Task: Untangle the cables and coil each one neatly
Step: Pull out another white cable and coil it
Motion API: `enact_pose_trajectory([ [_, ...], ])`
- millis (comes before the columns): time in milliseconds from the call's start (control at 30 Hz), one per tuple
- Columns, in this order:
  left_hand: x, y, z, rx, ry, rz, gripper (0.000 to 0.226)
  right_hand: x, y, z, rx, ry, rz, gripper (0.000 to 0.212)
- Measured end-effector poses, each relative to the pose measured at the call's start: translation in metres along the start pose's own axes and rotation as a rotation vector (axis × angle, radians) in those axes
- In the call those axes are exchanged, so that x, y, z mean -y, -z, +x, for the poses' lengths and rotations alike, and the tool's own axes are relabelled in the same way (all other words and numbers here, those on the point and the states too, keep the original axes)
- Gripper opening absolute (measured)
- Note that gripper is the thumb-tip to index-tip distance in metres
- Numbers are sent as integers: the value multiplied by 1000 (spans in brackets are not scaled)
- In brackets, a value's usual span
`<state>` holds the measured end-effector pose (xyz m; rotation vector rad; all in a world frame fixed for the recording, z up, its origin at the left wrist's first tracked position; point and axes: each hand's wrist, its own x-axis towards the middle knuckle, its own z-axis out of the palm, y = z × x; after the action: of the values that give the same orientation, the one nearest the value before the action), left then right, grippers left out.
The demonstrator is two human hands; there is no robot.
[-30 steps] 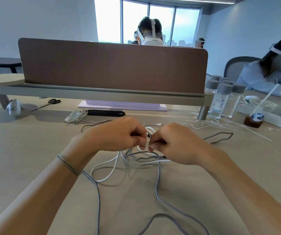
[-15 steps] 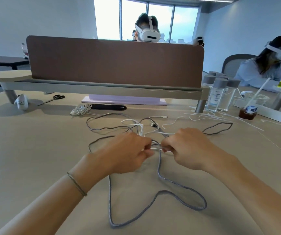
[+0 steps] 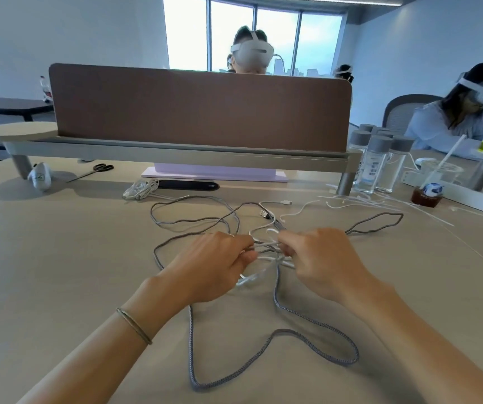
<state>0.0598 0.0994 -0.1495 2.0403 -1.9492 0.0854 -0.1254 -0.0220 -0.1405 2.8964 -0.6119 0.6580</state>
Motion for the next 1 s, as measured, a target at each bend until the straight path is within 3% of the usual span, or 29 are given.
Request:
enact_pose_trajectory([
  [100,-8,-2,0,-23,7,8,29,9,-2,-2,-85,39,44,8],
  [200,3,6,0,-56,31,87,23,3,-3,-4,-42,-42,132,33],
  [300,21,15,-3,-85,63,111,26,-12,4,-5,-37,-117,289,38],
  [500,-12,-4,-4,-49,-95,130,22,9,-3,-7,-61,-2,179,23],
  [633,1,1,-1,-163,-135,160,17,8,0,-7,34,20,193,27],
  [867,35,23,-7,-285,-29,170,23,-28,13,-11,7,-72,161,34],
  [1000,20,13,-9,-187,-49,74,31,-14,6,-12,-71,-37,93,31],
])
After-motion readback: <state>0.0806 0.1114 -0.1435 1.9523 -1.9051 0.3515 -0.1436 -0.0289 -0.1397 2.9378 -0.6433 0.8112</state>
